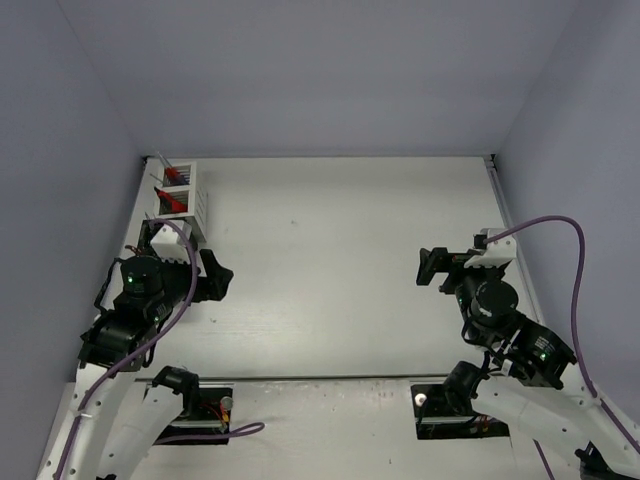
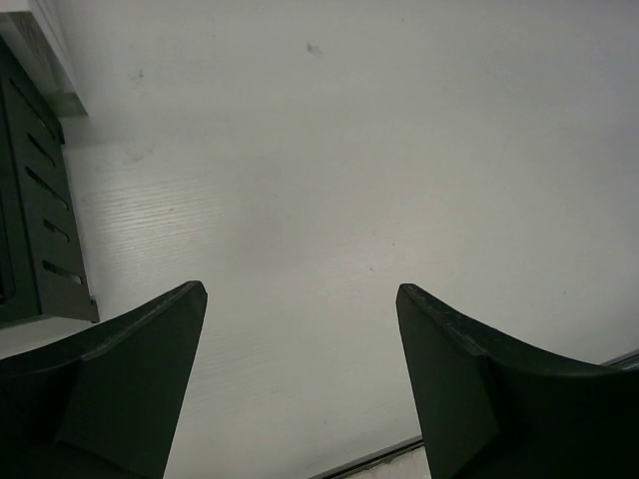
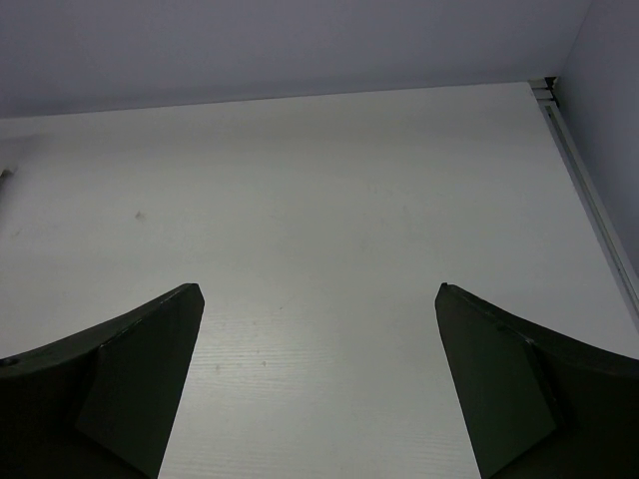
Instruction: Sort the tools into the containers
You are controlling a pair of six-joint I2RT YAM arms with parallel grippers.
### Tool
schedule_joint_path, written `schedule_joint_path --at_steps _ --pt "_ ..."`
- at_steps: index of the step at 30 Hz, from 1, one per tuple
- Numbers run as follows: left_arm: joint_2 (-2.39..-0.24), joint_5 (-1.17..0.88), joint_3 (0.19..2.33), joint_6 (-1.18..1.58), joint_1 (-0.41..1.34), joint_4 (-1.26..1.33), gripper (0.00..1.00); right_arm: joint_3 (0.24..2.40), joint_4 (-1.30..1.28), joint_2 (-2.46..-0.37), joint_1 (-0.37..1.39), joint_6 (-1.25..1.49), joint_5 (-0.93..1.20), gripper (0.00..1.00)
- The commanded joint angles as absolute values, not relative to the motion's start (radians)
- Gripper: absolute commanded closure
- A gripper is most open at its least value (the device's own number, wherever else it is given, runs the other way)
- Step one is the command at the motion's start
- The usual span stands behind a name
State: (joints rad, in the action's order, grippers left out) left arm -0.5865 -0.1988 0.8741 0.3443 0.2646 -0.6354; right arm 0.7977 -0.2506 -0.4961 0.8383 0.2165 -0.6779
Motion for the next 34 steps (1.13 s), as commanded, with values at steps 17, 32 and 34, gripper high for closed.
schedule_joint_path --at_steps 17,32,34 --pt "-0.576 -0.14 1.025 0.379 0.354 -0.524 0.26 0.796 -0.199 -0.496 0.837 0.232 -0.735 0.0" --pt "-0.615 -0.147 0.998 0.4 0.38 -0.523 0.26 0.798 -0.2 -0.488 0.836 0.227 -0.733 0.0" --pt "-0.622 -0.141 0.994 0.401 0.389 -0.523 0.26 0.798 -0.2 -0.487 0.837 0.227 -0.733 0.0"
